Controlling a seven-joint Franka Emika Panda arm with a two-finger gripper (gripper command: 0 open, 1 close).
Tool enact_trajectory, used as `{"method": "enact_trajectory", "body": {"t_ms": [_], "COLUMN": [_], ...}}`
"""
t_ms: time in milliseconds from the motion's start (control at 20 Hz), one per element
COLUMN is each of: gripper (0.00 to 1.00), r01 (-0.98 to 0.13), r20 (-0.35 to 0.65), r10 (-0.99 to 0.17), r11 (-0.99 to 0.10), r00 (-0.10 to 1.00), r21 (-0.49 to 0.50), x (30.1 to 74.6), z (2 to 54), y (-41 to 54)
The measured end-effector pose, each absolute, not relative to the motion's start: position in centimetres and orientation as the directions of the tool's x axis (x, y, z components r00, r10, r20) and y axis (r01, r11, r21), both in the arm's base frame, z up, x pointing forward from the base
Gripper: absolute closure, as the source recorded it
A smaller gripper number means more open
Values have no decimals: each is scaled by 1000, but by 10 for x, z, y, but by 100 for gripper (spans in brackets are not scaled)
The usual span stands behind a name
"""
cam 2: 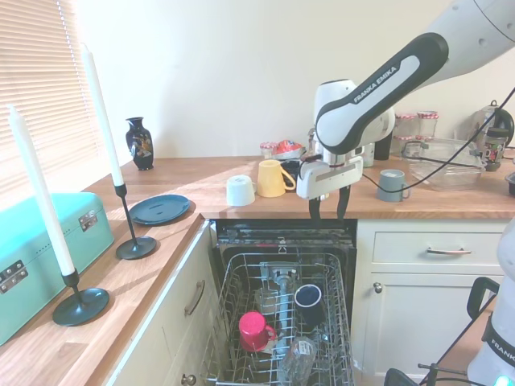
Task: Move the red mug from the dishwasher to the counter
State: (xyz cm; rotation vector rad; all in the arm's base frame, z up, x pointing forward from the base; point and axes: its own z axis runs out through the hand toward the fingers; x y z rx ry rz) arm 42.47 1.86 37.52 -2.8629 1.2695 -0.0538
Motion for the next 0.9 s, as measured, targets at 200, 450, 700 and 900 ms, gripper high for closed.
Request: {"method": "enact_trajectory", "body": {"t_ms": [200,450,700,900], "gripper": [0,0,0,0], "r01": [-734,-687,-632,-590], "r20": [33,48,62,73], "r10": [-734,-686,-629,-586], "r11": [-679,-727,-774,-801], "r00": [679,726,775,807], "r21": [-21,0,46,100], "x": [425,424,432,438], "z": [374,350,297,258], "y": [22,47,76,101]}}
